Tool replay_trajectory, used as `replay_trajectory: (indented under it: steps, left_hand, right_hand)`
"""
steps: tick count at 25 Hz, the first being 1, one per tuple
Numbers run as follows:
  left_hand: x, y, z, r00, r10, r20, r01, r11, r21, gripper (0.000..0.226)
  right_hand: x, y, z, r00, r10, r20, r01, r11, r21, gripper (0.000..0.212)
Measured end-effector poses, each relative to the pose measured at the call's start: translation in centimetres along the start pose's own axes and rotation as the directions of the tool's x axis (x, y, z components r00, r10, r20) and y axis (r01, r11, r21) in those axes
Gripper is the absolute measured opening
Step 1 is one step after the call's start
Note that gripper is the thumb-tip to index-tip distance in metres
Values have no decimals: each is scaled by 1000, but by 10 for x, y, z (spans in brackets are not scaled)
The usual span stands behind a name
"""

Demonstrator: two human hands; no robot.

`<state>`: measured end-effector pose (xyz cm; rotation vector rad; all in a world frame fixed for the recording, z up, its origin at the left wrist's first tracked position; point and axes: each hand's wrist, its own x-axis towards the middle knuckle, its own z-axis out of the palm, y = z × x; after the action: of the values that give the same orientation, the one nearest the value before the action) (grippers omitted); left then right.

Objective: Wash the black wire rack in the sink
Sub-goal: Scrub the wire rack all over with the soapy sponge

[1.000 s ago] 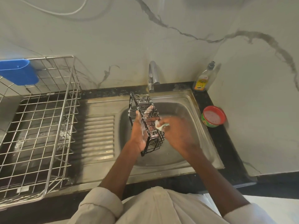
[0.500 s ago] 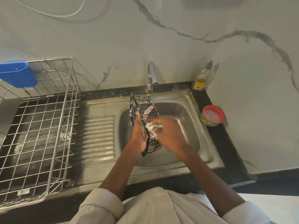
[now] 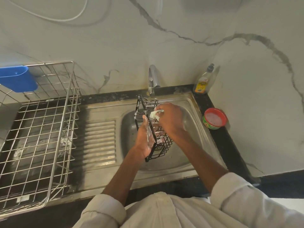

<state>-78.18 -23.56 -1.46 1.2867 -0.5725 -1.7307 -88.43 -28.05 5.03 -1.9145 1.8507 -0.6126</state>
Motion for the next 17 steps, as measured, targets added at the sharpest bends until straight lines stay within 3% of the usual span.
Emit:
replay_trajectory:
  steps: [4, 6, 12, 17]
  left_hand:
    - [5, -2, -11, 1000, 17, -20, -18, 1000, -22, 70]
    - [8, -2, -17, 999, 33, -17, -33, 999, -31, 72]
    - [6, 2, -16, 999, 31, -29, -32, 998, -55, 68]
    - [8, 4, -25, 993, 19, -118, -31, 994, -103, 78]
  right_hand:
    - [-45, 22, -15, 944, -206, 258, 164, 971, 173, 29]
    - [-52, 33, -20, 928, -173, 330, 133, 981, 140, 28]
    - [7, 24, -4, 999, -8, 37, 7, 1000, 20, 22]
    - [0, 23, 1, 998, -8, 64, 0, 993, 121, 24]
